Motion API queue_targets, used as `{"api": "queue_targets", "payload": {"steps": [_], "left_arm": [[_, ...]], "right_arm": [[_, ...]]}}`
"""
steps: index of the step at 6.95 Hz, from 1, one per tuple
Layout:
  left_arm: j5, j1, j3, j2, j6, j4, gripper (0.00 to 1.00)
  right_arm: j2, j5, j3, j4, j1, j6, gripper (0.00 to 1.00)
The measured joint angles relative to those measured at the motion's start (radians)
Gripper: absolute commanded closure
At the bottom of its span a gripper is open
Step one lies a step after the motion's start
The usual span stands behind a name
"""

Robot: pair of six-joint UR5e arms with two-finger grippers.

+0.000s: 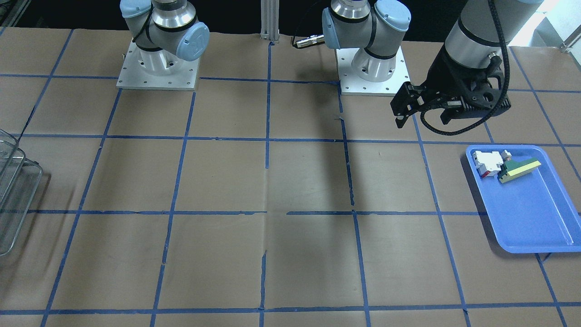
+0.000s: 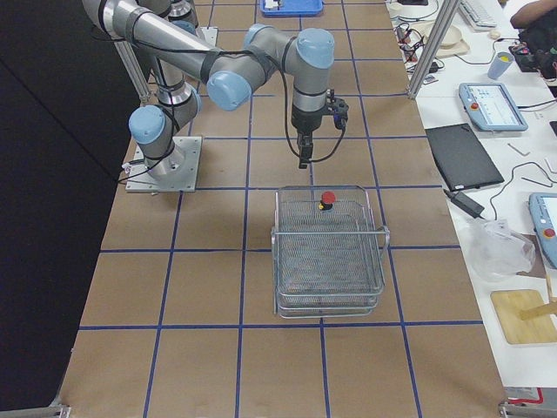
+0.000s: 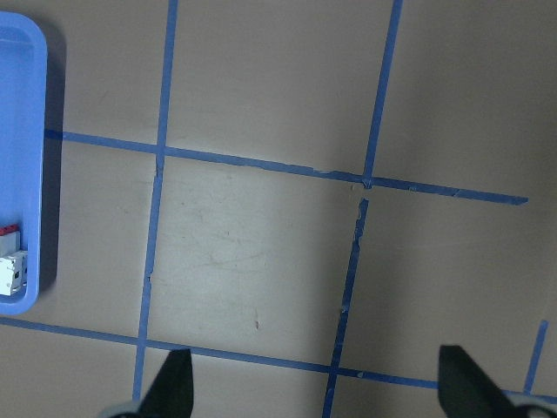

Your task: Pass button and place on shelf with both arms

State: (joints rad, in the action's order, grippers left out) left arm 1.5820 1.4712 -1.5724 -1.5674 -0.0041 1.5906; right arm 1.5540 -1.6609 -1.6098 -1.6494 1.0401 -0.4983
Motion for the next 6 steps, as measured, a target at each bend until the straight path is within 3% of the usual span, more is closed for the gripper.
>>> {"api": "queue_targets", "payload": {"steps": [3,6], "left_arm": [[-0.005,0.024,0.009,-0.009,-0.005,0.004,0.00],[0.000,0.022,0.017,-0.010,-0.004,0.016,0.00]], "right_arm": [[0.089,0.039,-0.007,0.121,0.268,0.204,0.00],[0.123,0.119,-0.033,0.153,0.484,0.510,0.00]]}}
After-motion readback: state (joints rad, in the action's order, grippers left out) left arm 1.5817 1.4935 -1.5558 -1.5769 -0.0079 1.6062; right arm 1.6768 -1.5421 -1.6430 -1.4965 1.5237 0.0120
